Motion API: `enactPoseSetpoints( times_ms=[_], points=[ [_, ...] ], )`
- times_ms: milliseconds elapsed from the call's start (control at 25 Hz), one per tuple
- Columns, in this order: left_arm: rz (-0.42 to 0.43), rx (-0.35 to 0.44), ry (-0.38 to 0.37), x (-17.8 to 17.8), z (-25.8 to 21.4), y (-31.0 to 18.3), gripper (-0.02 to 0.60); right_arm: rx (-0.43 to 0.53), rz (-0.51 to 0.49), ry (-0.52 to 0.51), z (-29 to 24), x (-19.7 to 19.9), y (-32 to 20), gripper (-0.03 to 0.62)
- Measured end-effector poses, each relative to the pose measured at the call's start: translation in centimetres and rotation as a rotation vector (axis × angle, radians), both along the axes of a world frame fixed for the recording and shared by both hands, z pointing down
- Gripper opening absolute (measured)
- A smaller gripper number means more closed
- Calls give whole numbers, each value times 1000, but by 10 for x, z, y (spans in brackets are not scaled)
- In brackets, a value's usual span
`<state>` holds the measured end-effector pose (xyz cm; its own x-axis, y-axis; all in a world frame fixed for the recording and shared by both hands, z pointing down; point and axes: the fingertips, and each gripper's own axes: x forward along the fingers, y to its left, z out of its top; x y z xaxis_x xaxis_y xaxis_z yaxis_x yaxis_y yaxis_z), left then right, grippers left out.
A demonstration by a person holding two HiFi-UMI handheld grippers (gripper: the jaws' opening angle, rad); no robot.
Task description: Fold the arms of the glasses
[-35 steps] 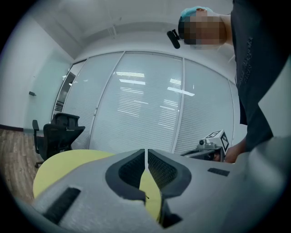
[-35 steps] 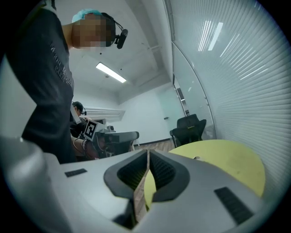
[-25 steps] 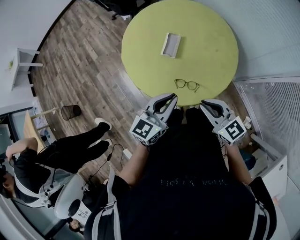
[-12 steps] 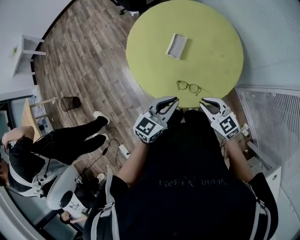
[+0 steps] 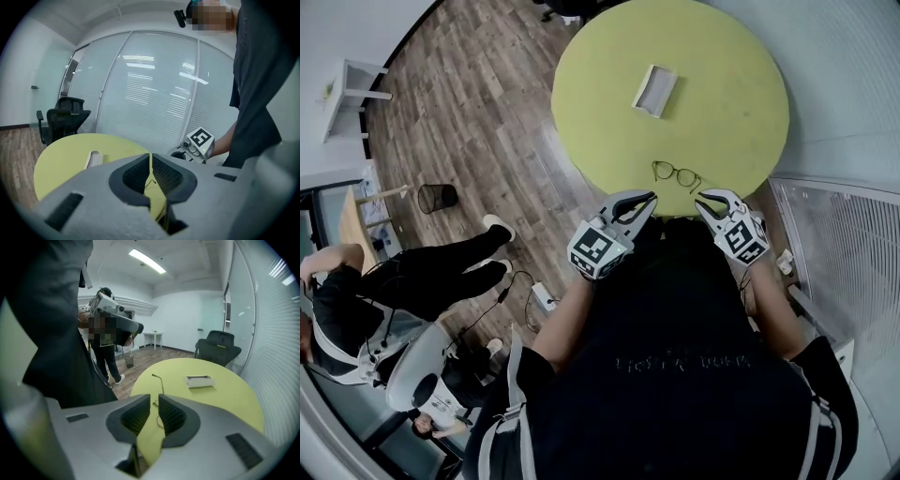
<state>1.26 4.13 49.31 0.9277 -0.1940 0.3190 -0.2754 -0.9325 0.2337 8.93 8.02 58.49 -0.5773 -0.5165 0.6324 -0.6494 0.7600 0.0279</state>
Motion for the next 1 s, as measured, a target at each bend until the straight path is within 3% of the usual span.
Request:
enactPoseSetpoints(
  times_ms=[400, 1000],
  points=[
    [-27, -28, -3, -2, 7, 4, 34, -37, -90, 141, 39, 4, -6, 35],
    [-142, -109, 12, -16, 17, -12, 34, -58, -182, 229, 59, -1, -23, 34]
  ],
)
